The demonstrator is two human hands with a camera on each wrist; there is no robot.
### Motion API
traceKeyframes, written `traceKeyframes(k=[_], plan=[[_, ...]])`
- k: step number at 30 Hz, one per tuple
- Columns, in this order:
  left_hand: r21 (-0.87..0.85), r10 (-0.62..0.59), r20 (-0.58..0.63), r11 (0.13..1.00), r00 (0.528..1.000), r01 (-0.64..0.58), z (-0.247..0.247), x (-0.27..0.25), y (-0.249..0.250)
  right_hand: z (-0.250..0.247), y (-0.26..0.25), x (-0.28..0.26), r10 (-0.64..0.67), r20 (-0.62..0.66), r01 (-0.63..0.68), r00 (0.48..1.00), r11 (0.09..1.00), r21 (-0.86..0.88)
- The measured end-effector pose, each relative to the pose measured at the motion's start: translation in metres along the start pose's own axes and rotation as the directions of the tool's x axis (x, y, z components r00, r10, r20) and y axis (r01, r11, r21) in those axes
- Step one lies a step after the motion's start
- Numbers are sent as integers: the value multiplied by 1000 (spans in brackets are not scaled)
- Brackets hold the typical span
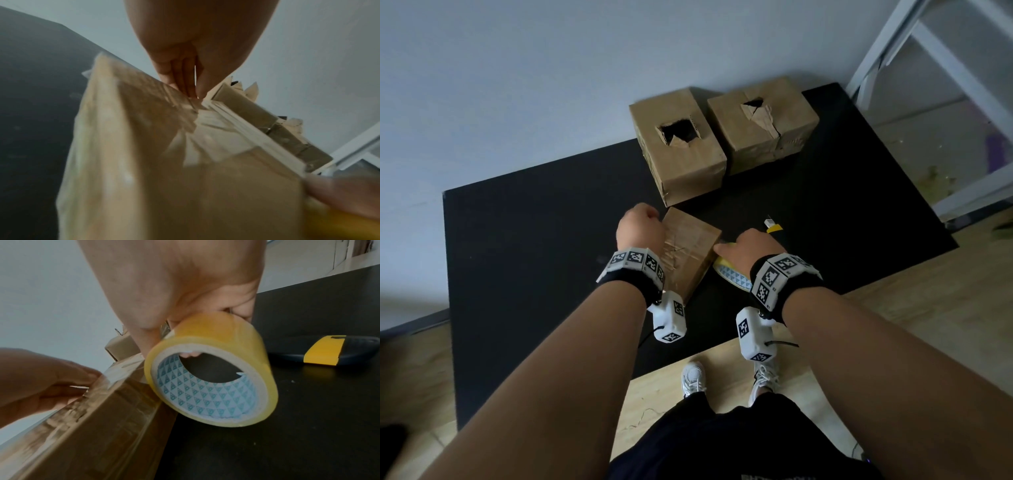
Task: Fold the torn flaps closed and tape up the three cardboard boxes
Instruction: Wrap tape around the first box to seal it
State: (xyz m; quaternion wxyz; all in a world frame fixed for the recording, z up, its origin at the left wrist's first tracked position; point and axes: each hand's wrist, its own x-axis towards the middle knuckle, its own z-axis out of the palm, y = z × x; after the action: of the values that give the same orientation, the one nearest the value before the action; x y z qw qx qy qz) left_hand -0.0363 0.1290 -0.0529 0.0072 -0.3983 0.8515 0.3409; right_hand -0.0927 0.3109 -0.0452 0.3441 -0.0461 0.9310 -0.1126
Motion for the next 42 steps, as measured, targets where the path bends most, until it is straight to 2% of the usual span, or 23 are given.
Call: traceKeyframes(k=[2, 4, 8, 12, 14, 17, 19, 20, 23, 28, 32, 37, 40, 42], plan=[[-52, 43, 19, 998, 999, -42, 8, -11, 4, 1, 1, -2, -11, -9, 11, 1000, 1000, 12], [-31, 80, 97, 997, 992, -77, 13, -18, 6, 1, 1, -3, -18, -19, 18, 1000, 1000, 20], [153, 73, 214, 982, 974, -107, 14, -16, 7, 0, 0, -4, -35, -22, 34, 999, 999, -6], [275, 65, 218, 953, 974, -125, 22, -29, 12, -2, 0, -4, -41, 7, 41, 999, 999, -32], [321, 155, 179, 924, 972, -207, 26, -39, 11, -2, 1, -3, -46, 13, 46, 999, 998, -34], [352, 351, 150, 855, 924, -381, 34, -49, -1, -1, 3, -3, -61, 7, 61, 998, 997, -37], [456, 425, 207, 755, 881, -471, 39, -57, -11, -1, 4, -3, -83, -5, 82, 997, 996, -27], [486, 424, 252, 722, 870, -493, 41, -59, -17, 0, 4, -3, -93, -6, 92, 996, 995, -22], [454, 350, 294, 768, 889, -452, 38, -62, -19, -1, 4, -3, -97, 6, 97, 995, 995, -23], [490, 341, 249, 763, 907, -421, 29, -71, -20, -4, 4, -4, -93, 19, 94, 995, 995, -30], [473, 277, 295, 789, 914, -392, 30, -79, -23, -1, 7, -4, -109, 0, 109, 994, 994, -20], [545, 260, 336, 730, 905, -412, 29, -79, -20, -4, 1, -5, -69, 39, 71, 997, 996, -56], [588, 303, 310, 684, 901, -432, 29, -87, -19, -5, 3, -4, -78, 36, 80, 996, 995, -54], [563, 336, 291, 697, 896, -444, 35, -95, -23, -5, 5, -5, -90, 27, 92, 996, 994, -63]])
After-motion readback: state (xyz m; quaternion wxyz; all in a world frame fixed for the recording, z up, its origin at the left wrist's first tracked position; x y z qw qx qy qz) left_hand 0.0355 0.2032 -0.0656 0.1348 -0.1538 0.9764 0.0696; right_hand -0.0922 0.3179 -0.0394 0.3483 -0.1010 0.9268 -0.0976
